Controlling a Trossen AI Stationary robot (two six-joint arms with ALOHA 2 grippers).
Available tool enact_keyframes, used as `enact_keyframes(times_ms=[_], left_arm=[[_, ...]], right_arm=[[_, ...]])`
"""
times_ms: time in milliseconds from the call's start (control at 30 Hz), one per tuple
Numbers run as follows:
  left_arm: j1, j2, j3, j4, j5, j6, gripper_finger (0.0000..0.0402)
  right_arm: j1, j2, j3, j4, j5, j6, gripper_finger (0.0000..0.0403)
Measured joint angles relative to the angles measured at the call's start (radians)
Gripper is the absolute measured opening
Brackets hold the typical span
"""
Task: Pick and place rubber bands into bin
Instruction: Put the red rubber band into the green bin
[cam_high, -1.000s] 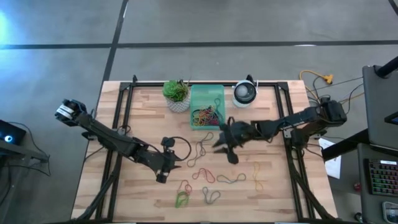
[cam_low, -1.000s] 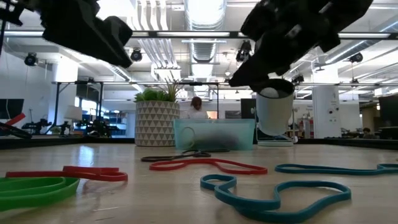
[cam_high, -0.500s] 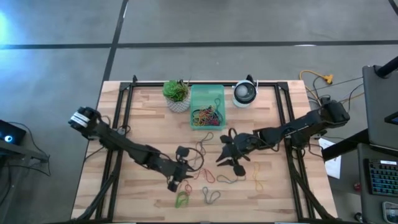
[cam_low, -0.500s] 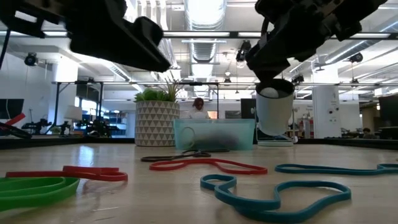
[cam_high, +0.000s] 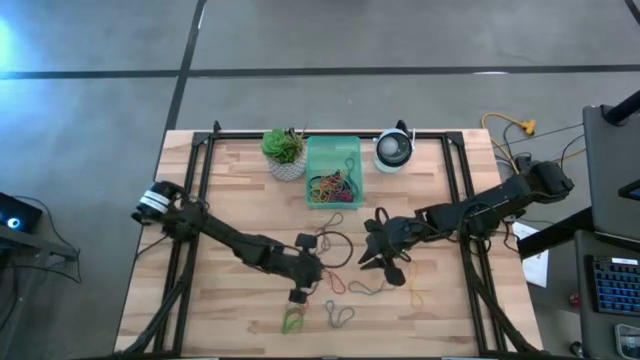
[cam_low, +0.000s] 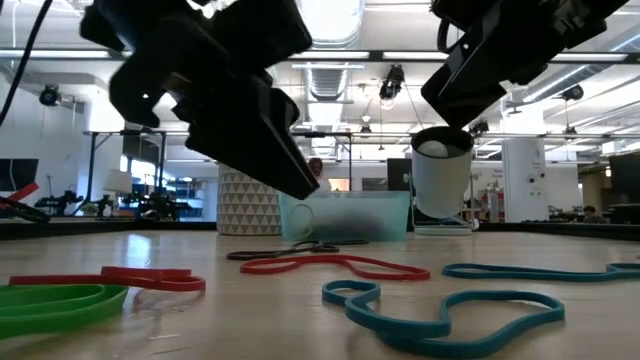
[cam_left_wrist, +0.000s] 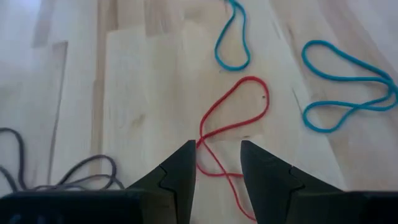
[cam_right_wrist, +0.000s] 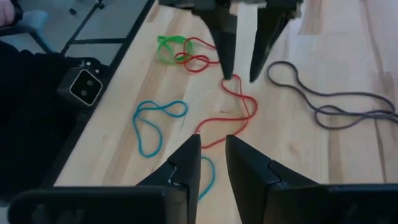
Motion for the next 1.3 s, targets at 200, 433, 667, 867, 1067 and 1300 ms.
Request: enact_keyframes(times_ms=[200,433,667,867,1067,1300], left_arm=[[0.014,0.053,0.072,-0.051,0.025,-0.016,0.0112],[0.043,0.085,0.1,-0.08,0.076,-0.046,0.0112],[0.066,0.108,0.099,-0.08,0.109,-0.082,0.0112],[0.068,0.108,0.095,-0.082,0.116,-0.1,0.0112],[0.075,0.124,0.095,-0.083,0.119,-0.12,0.0112],[0.079,0.171,0.103,-0.07,0.137,-0.135,0.0112]], right_arm=[[0.02,-0.007,-0.001,-0.007,0.0,-0.001,0.007],[0.032,-0.006,-0.001,-0.022,-0.001,0.024,0.0075],[0.032,-0.006,-0.002,-0.026,0.0,0.048,0.0068],[0.032,-0.006,-0.002,-0.023,0.0,0.055,0.0073],[0.032,-0.006,-0.002,-0.02,0.0,0.056,0.0073],[0.052,-0.006,-0.002,-0.019,0.0,0.057,0.0065]])
